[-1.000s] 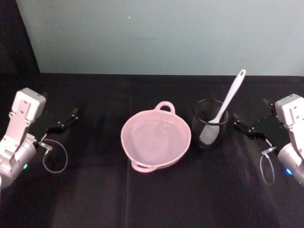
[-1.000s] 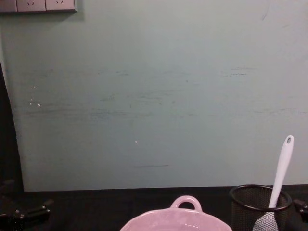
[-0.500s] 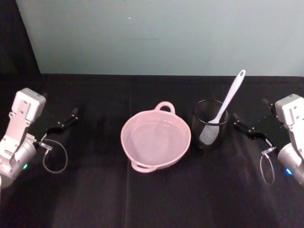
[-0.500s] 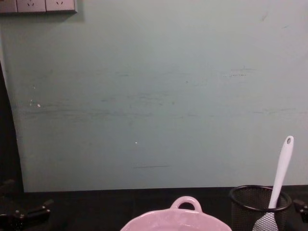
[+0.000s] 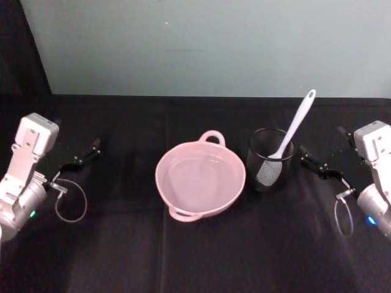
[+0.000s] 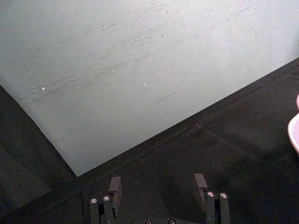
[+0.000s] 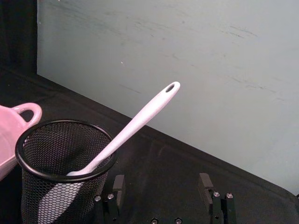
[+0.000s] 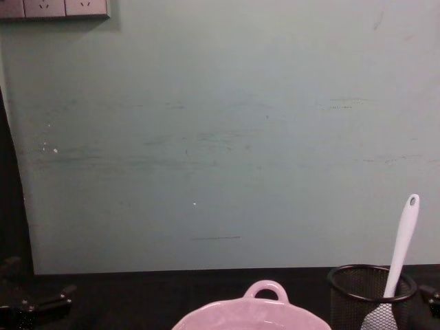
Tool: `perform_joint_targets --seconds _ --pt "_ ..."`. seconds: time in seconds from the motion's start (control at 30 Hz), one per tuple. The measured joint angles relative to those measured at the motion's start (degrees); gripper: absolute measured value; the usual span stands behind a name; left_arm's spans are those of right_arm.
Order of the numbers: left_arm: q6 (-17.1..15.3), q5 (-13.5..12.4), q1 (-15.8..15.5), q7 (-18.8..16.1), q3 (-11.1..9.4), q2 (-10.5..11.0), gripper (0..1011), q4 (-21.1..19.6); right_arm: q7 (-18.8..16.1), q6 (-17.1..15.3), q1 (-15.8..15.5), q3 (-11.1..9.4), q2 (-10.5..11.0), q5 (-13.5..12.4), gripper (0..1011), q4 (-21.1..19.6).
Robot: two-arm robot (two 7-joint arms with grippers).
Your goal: Use the one hand to pick up the spoon and stir the clear water in the bowl.
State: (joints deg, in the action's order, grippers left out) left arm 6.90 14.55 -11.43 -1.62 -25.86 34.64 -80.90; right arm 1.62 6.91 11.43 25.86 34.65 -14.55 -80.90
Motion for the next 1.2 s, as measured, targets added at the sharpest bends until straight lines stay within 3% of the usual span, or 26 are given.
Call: perform_joint_targets --seconds 0.4,0.63,0.8,1.03,1.2 --pt "0.0 0.0 0.0 0.0 0.0 0.0 1011 0.0 0.0 0.0 0.0 0.0 0.0 0.0 1002 0.0" --pt "0.0 0.0 0.0 0.0 0.0 0.0 1011 0.0 -0.8 -0.5 -0.9 -2.0 0.2 -0.4 1002 -1.3" --pt "0.0 0.0 0.0 0.0 0.0 0.0 1011 0.0 -1.2 -2.1 -3.0 -4.8 1.3 -2.0 1002 -4.8" --pt "0.0 0.0 0.0 0.0 0.0 0.0 1011 0.0 -4.3 -4.4 -6.5 -9.7 2.8 -8.4 1002 -9.4" --pt "0.0 0.0 0.0 0.0 0.0 0.0 1011 0.0 -8.2 -7.0 -9.0 -14.0 3.2 -15.4 1002 -12.5"
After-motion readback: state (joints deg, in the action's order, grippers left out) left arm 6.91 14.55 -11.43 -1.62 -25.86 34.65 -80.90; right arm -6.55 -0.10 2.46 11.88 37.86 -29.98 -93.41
